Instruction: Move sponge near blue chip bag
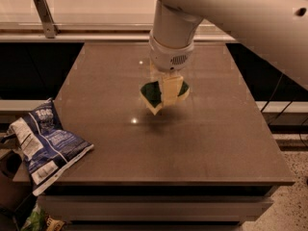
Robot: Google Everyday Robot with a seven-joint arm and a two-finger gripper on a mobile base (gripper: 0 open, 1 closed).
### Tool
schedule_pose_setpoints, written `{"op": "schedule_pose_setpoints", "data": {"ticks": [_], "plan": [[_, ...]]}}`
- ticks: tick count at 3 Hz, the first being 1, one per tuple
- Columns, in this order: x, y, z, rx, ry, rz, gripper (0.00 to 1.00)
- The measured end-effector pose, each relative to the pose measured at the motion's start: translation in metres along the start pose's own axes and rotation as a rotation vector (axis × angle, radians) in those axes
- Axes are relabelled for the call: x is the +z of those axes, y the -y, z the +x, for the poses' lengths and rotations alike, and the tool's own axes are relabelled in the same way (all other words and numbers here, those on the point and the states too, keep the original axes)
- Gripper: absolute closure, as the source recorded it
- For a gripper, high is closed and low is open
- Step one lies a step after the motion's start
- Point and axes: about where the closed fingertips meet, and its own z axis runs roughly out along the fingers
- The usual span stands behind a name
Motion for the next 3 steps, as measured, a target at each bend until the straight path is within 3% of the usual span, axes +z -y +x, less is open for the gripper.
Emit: {"op": "schedule_pose_setpoints", "data": {"ticks": [1,3], "plan": [[0.004,-0.017,-0.031,-0.042,0.012,-0.004,1.0],[0.015,-0.038,-0.073,-0.152,0.177,0.07,1.0]]}}
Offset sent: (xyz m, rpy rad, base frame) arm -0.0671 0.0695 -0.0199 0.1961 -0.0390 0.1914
